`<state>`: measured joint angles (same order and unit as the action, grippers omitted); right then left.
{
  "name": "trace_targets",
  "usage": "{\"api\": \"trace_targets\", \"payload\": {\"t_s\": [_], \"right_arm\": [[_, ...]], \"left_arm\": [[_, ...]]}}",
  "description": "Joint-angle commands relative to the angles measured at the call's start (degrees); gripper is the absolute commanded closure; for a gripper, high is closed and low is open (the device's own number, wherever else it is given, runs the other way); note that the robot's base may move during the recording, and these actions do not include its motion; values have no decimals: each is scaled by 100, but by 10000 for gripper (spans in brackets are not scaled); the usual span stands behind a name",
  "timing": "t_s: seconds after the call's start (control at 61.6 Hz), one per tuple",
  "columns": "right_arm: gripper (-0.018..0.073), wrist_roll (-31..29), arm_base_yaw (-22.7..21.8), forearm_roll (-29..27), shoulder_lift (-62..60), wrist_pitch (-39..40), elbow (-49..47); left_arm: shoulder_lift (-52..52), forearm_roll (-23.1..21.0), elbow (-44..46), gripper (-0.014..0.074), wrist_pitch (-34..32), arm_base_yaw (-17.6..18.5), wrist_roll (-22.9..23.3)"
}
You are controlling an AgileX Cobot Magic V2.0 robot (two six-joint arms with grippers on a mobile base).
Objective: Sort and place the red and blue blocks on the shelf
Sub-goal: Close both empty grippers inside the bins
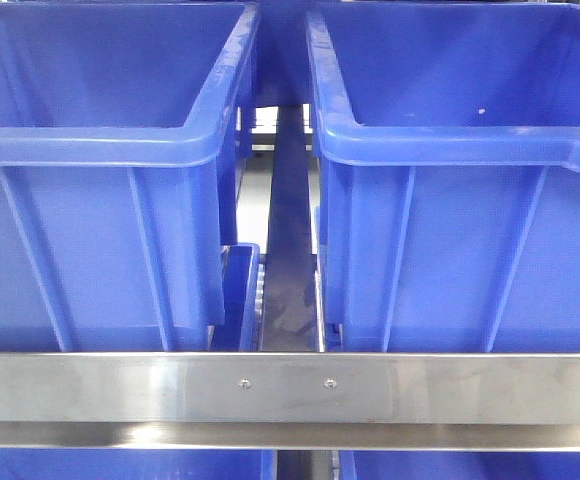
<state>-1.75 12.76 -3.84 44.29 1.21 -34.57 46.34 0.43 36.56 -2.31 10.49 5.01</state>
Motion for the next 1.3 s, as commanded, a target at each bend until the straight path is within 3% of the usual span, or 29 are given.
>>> {"api": "trace_targets", "payload": {"t_s": [0.0, 0.422, 0.665, 1.282], "right_arm": [[503, -37, -91, -26, -246, -73, -221], [503, 24, -944, -26, -813, -1527, -216], [503, 24, -945, -26, -823, -1109, -216], [503, 24, -945, -26, -880, -1051, -54]], "left_arm": [[-347, -43, 171, 473, -98, -155, 24], [-1480, -43, -463, 473, 231, -250, 24], [-1490, -43, -463, 473, 197, -250, 24], [-1490, -43, -463, 473, 197, -250, 24]]}}
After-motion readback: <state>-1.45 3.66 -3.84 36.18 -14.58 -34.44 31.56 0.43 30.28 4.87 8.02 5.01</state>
